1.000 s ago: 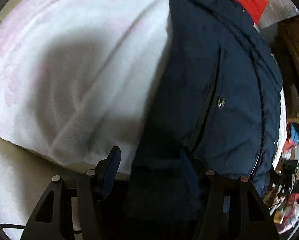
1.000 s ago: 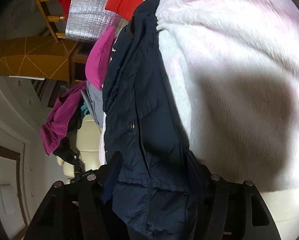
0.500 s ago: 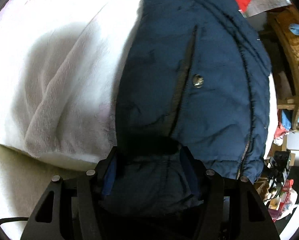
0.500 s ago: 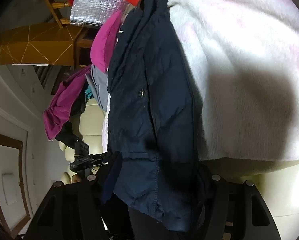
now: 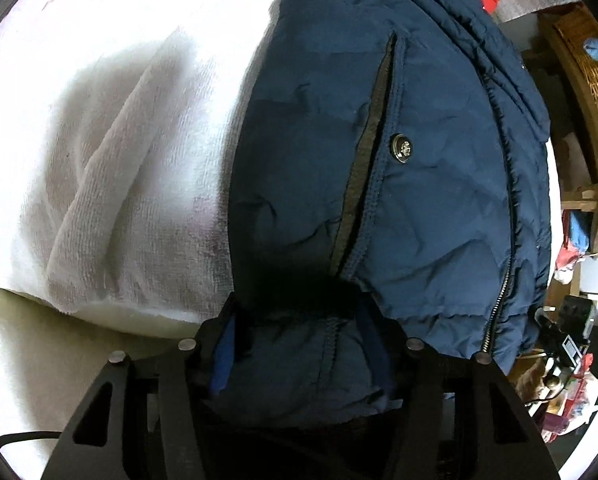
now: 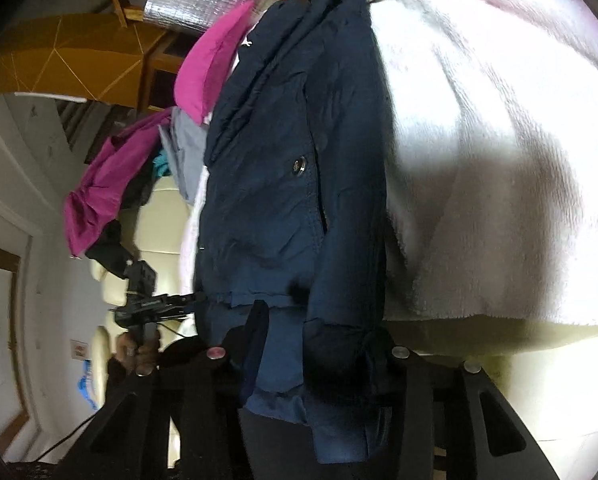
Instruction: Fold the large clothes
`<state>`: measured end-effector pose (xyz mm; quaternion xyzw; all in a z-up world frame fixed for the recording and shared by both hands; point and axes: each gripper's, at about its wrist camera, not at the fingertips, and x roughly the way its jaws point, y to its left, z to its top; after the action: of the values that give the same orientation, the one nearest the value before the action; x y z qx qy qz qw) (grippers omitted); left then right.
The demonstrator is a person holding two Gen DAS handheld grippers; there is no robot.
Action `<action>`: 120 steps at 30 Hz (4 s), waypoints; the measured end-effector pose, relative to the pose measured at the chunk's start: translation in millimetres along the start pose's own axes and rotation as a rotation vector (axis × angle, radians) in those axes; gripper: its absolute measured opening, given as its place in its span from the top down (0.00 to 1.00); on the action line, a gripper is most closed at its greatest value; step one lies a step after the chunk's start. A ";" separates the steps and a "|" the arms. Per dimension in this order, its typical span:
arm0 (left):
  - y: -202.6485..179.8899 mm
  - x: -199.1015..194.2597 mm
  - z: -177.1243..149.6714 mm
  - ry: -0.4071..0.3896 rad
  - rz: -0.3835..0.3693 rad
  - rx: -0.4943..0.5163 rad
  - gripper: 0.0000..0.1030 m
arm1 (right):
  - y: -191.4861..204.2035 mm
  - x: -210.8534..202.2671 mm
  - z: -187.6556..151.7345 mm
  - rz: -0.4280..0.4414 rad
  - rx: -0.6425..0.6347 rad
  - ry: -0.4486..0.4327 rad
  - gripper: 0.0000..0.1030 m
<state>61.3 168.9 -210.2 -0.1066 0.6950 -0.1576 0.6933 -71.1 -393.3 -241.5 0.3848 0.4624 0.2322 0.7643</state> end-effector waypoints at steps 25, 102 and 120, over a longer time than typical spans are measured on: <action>-27.2 -36.6 13.2 -0.112 -0.070 0.043 0.90 | 51.7 -36.8 25.9 -0.053 -0.199 -0.180 0.88; -5.9 -56.1 197.0 -0.782 -0.018 -0.499 0.09 | 87.5 26.9 323.6 -0.671 -0.152 -0.471 0.37; -39.3 -35.4 234.0 -0.583 0.140 -0.316 0.08 | 68.3 142.3 446.1 -0.722 -0.075 -0.363 0.50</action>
<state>292.5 128.8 -160.3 -0.2051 0.4890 0.0372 0.8470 390.1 -418.1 -138.5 0.2042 0.4166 -0.1059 0.8795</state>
